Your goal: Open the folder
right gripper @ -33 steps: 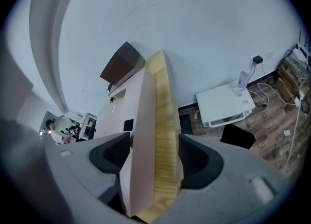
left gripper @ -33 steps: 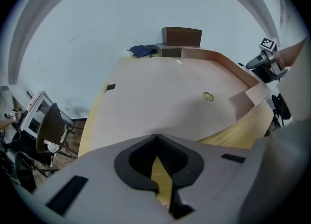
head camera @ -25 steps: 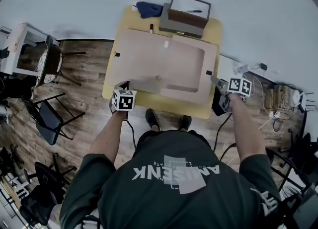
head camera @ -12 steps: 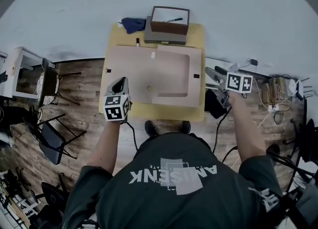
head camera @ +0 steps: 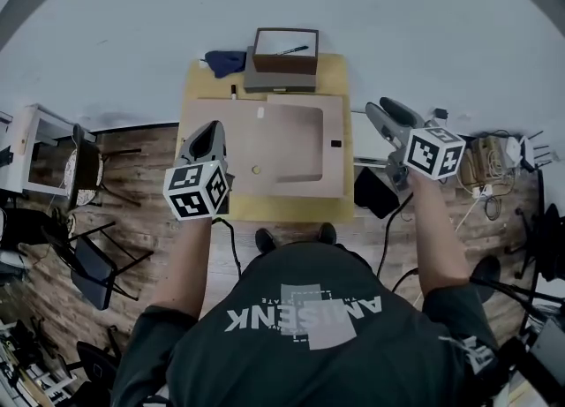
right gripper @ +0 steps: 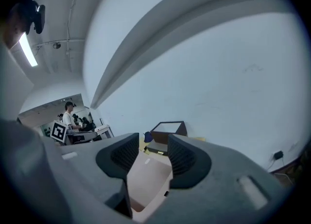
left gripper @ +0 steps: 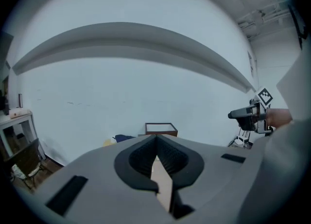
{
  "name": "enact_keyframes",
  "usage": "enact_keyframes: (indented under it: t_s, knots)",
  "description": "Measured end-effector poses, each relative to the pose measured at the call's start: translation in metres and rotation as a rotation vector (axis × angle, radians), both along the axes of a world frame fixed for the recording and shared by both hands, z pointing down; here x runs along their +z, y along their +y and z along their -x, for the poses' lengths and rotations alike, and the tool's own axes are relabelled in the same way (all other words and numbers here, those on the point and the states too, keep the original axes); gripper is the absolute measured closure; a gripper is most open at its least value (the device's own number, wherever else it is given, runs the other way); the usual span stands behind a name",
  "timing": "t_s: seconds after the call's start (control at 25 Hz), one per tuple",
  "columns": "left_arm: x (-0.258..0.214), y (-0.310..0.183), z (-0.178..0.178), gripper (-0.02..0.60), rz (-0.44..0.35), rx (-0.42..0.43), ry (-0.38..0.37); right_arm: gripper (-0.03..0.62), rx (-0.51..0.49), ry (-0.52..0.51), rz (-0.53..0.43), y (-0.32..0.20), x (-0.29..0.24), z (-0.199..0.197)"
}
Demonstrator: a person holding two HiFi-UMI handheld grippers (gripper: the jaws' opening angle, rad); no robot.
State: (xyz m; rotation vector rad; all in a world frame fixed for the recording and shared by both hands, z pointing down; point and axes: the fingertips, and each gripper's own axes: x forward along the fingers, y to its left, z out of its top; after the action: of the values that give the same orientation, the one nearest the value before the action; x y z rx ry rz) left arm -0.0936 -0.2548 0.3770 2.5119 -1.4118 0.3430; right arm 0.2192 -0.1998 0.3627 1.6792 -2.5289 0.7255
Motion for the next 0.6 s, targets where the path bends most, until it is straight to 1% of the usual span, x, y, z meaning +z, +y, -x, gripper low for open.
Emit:
enact_keyframes:
  t_s: [0.08, 0.2, 0.32, 0.48, 0.52, 0.6]
  knots:
    - [-0.014, 0.000, -0.003, 0.580, -0.018, -0.009, 0.018, 0.441, 0.015, 0.023, -0.037, 0.004, -0.016, 0.001]
    - [-0.034, 0.004, -0.012, 0.580, -0.054, 0.025, 0.032, 0.473, 0.027, 0.044, -0.087, 0.009, -0.036, 0.006]
    - [-0.054, 0.007, -0.024, 0.580, -0.103, 0.075, 0.020, 0.495, 0.037, 0.072, -0.123, 0.012, -0.052, 0.010]
    - [-0.073, 0.011, -0.033, 0.580, -0.191, 0.091, -0.003, 0.521, 0.053, 0.138, -0.156, 0.019, -0.069, 0.011]
    - [-0.075, 0.012, -0.034, 0.580, -0.195, 0.089, 0.005, 0.529, 0.059, 0.148, -0.165, 0.021, -0.073, 0.011]
    - [-0.077, 0.012, -0.036, 0.580, -0.175, 0.078, 0.043, 0.544, 0.069, 0.172, -0.179, 0.023, -0.078, 0.011]
